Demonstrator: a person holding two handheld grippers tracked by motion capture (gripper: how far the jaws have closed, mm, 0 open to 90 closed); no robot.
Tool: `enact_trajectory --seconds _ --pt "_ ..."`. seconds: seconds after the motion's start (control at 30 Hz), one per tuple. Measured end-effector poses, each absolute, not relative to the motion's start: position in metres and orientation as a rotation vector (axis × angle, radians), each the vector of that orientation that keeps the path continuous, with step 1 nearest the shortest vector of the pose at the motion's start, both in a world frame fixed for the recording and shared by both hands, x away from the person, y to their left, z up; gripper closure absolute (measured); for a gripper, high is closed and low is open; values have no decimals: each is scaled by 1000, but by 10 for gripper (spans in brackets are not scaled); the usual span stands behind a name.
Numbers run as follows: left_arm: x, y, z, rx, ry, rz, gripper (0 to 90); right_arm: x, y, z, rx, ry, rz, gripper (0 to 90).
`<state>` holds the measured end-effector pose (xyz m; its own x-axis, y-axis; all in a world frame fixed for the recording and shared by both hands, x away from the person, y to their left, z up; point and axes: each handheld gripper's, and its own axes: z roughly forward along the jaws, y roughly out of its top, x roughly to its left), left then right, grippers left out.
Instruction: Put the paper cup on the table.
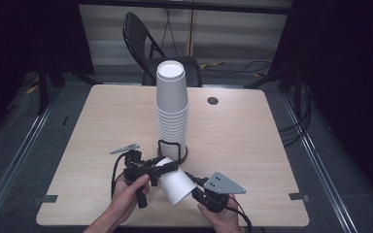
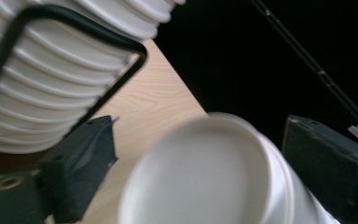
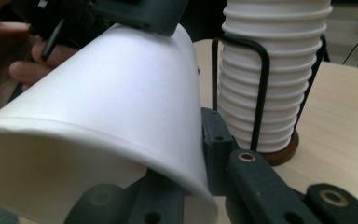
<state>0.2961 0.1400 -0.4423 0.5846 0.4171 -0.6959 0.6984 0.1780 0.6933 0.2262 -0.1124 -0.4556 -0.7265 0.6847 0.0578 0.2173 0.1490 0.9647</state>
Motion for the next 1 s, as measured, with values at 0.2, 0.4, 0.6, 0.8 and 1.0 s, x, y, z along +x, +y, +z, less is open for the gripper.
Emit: enact_trajectory --seconds 0.2,0.4,0.6,0.8,1.0 --pt "298 148 -439 1452 1018 -180 152 226 -118 -454 884 2077 1590 866" --pt "298 155 -434 1495 997 -79 156 231 -124 -454 942 2137 1545 866" --pt "294 152 -433 1560 905 -17 156 243 -136 -453 1046 2199 1515 866" --pt "286 144 -429 1742 662 238 173 251 -145 -451 1104 2288 1479 866" --pt "279 139 -432 1856 533 303 163 255 -149 -448 1106 2348 1446 866"
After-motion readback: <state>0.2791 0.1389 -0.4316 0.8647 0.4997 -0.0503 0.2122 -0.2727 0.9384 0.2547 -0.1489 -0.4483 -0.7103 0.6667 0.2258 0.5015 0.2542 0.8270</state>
